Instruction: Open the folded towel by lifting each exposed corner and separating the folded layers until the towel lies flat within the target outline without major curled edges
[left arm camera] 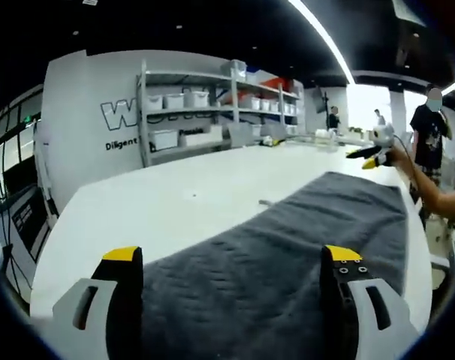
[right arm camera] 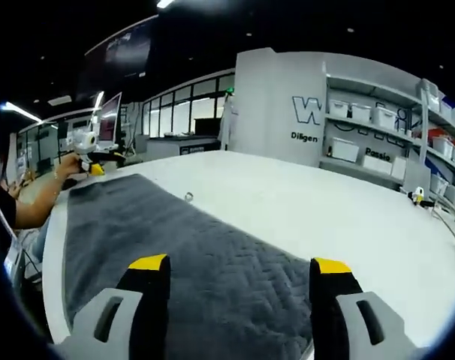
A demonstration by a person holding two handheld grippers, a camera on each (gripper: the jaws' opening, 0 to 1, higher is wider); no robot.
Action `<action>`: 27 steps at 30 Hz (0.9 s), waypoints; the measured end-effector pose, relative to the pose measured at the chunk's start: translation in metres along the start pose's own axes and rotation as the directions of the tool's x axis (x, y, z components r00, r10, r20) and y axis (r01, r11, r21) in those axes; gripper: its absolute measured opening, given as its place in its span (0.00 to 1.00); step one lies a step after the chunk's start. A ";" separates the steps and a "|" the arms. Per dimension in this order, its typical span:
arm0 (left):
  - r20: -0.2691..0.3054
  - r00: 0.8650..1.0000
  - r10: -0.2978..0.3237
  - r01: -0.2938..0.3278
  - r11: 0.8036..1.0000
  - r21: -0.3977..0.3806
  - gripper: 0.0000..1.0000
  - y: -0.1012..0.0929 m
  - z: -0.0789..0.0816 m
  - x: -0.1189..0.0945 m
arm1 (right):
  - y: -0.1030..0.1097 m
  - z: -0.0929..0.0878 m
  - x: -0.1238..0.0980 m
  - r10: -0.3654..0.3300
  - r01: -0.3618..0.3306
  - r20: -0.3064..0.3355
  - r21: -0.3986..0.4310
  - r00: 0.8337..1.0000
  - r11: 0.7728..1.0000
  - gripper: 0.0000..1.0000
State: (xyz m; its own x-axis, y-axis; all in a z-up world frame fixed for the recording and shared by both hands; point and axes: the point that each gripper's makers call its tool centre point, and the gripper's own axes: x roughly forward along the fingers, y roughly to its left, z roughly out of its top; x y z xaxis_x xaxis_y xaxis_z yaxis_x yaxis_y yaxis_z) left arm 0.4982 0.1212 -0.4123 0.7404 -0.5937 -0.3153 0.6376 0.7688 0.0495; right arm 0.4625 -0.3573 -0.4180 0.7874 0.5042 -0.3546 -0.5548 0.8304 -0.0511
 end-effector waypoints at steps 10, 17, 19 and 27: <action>-0.098 0.995 0.035 -0.035 0.999 0.007 0.83 0.027 -0.016 0.030 | -0.039 -0.010 0.027 -0.087 0.087 -0.079 -0.002 0.993 0.996 0.64; -0.083 0.996 0.014 -0.019 0.998 -0.060 0.58 0.025 -0.016 0.040 | -0.047 -0.025 0.052 -0.078 0.079 -0.129 -0.001 0.989 0.997 0.50; -0.114 0.993 0.038 -0.041 0.999 -0.021 0.56 0.030 -0.020 0.041 | -0.051 -0.027 0.058 -0.072 0.074 -0.133 0.012 0.988 0.997 0.46; -0.167 0.983 0.071 -0.074 0.997 -0.008 0.31 0.045 -0.038 0.051 | -0.058 -0.039 0.078 -0.054 0.064 -0.161 0.054 0.985 0.996 0.33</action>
State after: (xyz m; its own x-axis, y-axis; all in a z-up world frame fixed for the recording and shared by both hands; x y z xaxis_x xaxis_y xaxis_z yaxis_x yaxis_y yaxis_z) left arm 0.5569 0.1340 -0.4619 0.7380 -0.4892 -0.4648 0.5796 0.8123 0.0652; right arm 0.5459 -0.3747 -0.4789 0.7629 0.4135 -0.4970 -0.4878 0.8726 -0.0228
